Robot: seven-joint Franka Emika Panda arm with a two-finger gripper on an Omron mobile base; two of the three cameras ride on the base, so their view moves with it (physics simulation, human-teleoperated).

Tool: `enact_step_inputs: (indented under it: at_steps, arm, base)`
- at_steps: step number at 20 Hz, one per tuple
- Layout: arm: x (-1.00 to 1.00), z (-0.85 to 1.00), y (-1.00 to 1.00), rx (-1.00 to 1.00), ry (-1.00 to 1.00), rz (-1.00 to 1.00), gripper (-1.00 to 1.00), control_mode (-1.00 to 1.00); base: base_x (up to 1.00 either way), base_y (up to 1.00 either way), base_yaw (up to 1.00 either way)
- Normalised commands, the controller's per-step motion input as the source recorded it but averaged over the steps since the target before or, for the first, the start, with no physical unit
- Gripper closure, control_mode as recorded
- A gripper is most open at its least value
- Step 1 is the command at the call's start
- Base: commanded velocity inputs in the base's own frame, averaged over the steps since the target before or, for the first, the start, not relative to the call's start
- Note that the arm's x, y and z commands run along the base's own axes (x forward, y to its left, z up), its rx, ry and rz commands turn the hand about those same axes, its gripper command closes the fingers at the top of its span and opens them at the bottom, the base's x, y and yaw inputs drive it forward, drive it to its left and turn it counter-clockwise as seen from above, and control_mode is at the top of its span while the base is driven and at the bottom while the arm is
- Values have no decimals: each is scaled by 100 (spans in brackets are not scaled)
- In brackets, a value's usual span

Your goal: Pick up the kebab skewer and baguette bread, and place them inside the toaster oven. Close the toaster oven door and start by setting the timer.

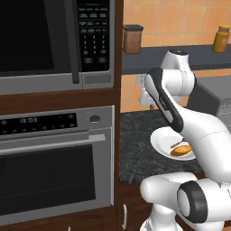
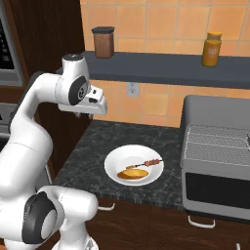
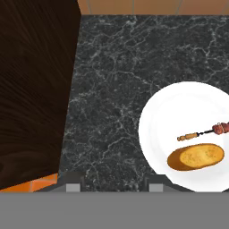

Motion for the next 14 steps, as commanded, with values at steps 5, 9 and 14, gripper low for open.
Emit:
enact_step_inputs:
  at_steps: [5,9,14]
  arm:
    - [0,0,0,0,0,0,-100,100]
    - [0,0,0,0,0,0,-100,100]
    - [0,0,0,0,0,0,-100,100]
  base:
    - [0,0,0]
    - [0,0,0]
    - [0,-38,0]
